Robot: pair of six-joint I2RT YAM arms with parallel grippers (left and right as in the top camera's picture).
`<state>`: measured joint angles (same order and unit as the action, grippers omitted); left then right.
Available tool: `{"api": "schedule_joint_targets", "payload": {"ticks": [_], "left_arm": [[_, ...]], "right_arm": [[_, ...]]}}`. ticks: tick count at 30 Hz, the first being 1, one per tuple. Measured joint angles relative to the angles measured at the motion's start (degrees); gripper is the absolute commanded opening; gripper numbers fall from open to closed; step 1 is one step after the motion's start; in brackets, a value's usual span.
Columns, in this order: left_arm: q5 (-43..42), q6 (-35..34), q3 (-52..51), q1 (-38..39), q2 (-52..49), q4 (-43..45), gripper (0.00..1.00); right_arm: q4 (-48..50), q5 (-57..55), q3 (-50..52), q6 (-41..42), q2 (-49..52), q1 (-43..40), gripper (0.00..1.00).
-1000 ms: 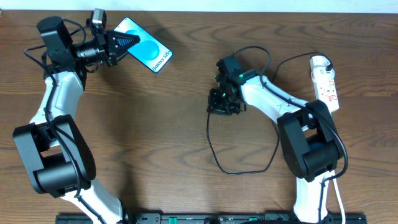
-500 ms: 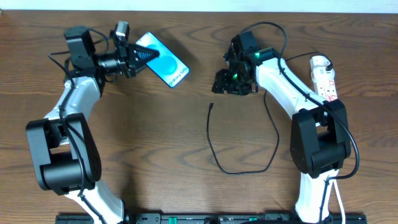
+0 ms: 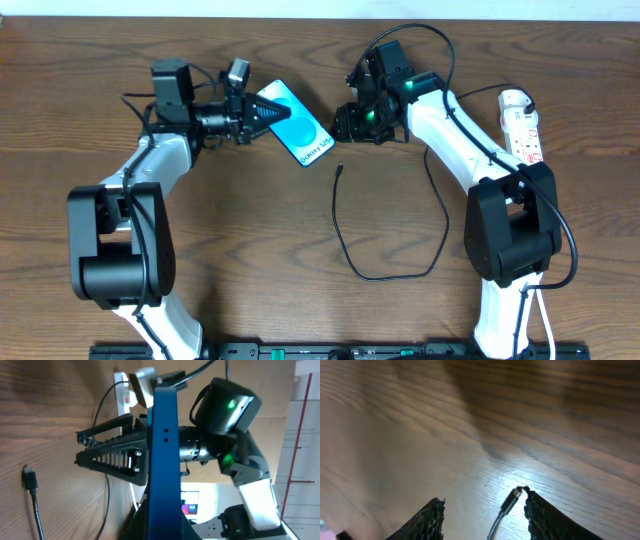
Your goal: Plug charger to phone and switch on socket
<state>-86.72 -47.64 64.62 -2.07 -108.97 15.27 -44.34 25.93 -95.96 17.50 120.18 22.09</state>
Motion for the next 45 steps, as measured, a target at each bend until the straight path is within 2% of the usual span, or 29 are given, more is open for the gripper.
{"api": "schedule_joint_targets", "payload": {"ticks": [15, 31, 45], "left_arm": [[4.68, 1.62, -3.61, 0.74, -4.17, -0.13, 0.07], [4.81, 2.1, -3.74, 0.98, -4.22, -0.28, 0.07], [4.79, 2.1, -3.74, 3.26, -4.22, -0.24, 0.07]], "right_arm": [[-0.13, 1.36, -0.68, -0.15, 0.0, 0.76, 0.48], [0.68, 1.09, -0.74, -0.15, 0.0, 4.74, 0.48], [0.9, -0.28, -0.74, -0.13, 0.0, 5.09, 0.45]]}}
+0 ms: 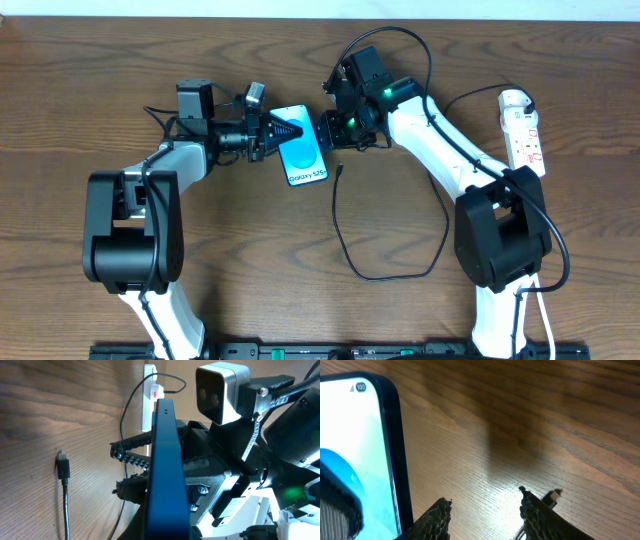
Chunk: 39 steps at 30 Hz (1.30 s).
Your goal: Plug charger to phone and switch on socket
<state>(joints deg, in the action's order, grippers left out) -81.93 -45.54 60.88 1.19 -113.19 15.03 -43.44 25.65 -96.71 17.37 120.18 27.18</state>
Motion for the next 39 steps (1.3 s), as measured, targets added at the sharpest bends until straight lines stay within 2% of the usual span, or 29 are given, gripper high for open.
{"api": "schedule_joint_targets", "payload": {"ticks": [13, 19, 23, 26, 34, 39], "left_arm": [[0.02, -0.02, 0.0, 0.79, 0.0, -0.04, 0.08], [0.04, -0.02, 0.0, 2.12, 0.0, -0.04, 0.12], [0.07, 0.0, 0.0, 2.47, 0.0, -0.04, 0.07], [0.48, 0.17, 0.0, 2.6, 0.0, -0.04, 0.07], [1.38, -0.48, 0.0, 2.56, 0.0, -0.02, 0.07], [2.45, -2.64, -0.02, -0.74, 0.0, 2.8, 0.07]], "right_arm": [[0.44, -1.22, 0.0, 0.0, 0.0, -0.02, 0.45], [1.25, -0.46, 0.0, -0.02, 0.0, 0.31, 0.44], [1.07, -0.83, 0.0, 0.04, 0.02, 0.48, 0.44], [1.11, -0.98, 0.0, 0.09, 0.02, 0.48, 0.44], [0.11, -1.27, 0.0, 0.11, 0.07, 0.46, 0.46], [-3.45, 1.09, 0.0, 0.02, 0.07, -0.02, 0.51]]}}
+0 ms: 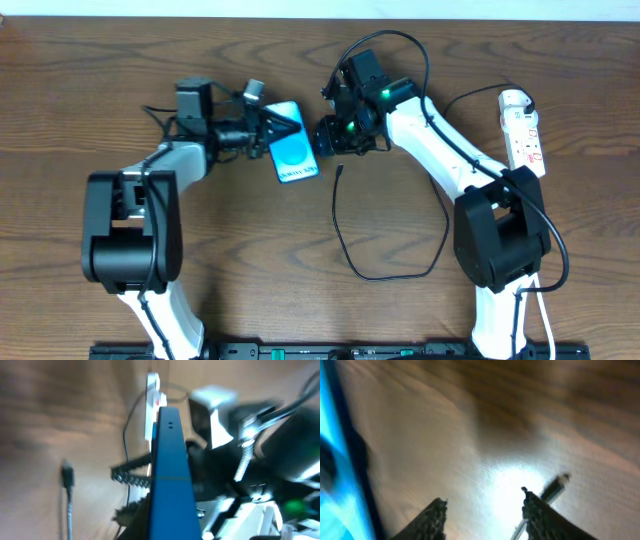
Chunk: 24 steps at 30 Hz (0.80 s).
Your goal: Plug charger to phone and switch on socket
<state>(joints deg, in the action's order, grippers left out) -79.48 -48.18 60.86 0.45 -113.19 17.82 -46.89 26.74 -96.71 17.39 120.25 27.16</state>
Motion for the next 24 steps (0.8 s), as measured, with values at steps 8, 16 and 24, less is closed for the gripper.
{"api": "schedule_joint_targets", "payload": {"ticks": [8, 16, 24], "left_arm": [[0.98, -2.58, 0.0, -8.85, 0.0, 1.31, 0.07], [3.43, -3.54, 0.0, -11.21, 0.0, 1.29, 0.07], [4.61, -4.33, 0.0, -12.5, 0.0, 1.29, 0.08]], "right_arm": [[-9.49, -0.28, -0.04, 0.63, 0.13, -4.15, 0.49], [-10.56, -5.57, -0.04, 4.42, 1.92, -0.57, 0.41], [-10.27, -10.97, 0.46, 8.96, 2.38, 2.14, 0.4]]}}
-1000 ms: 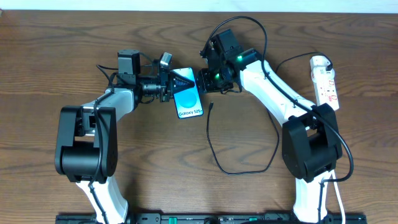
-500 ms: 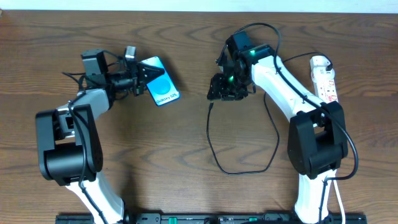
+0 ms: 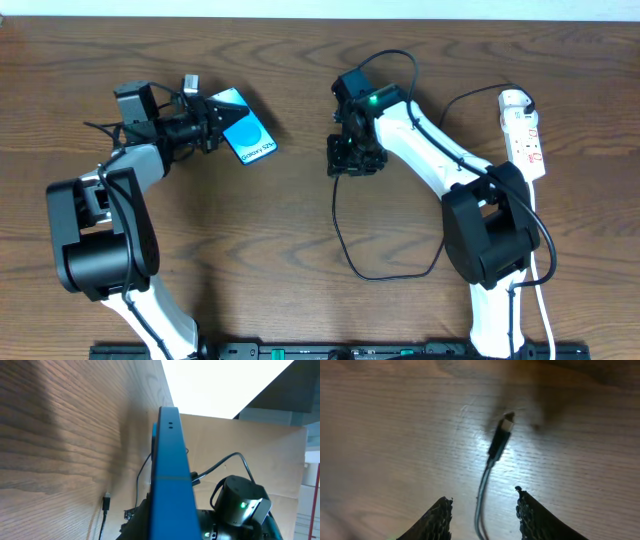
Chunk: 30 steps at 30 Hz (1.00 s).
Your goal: Plug charger to phone and switch on socket
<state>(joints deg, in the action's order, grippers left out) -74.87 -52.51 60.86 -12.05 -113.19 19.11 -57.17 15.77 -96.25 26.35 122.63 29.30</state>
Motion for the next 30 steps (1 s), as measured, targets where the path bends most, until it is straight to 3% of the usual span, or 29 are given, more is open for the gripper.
{"api": "schedule_joint_targets", "payload": {"ticks": [5, 21, 23, 26, 30], "left_arm": [[0.09, -0.02, 0.0, -0.68, 0.0, 0.0, 0.08], [0.24, -0.15, 0.0, -0.7, 0.0, 0.0, 0.07], [0.24, -0.22, 0.0, -0.7, 0.0, 0.0, 0.07], [0.24, -0.24, 0.0, -0.7, 0.0, 0.0, 0.07], [0.24, -0.31, 0.0, -0.7, 0.0, 0.0, 0.08]], "right_arm": [[3.63, -1.57, 3.13, 2.12, 0.0, 0.35, 0.33], [14.19, -0.37, 9.64, 7.17, 0.0, 0.5, 0.26], [14.4, -0.26, 9.73, 7.58, 0.0, 0.5, 0.2], [14.45, -0.24, 9.84, 8.17, 0.0, 0.5, 0.04], [15.34, -0.15, 10.29, 8.52, 0.0, 0.5, 0.01]]}}
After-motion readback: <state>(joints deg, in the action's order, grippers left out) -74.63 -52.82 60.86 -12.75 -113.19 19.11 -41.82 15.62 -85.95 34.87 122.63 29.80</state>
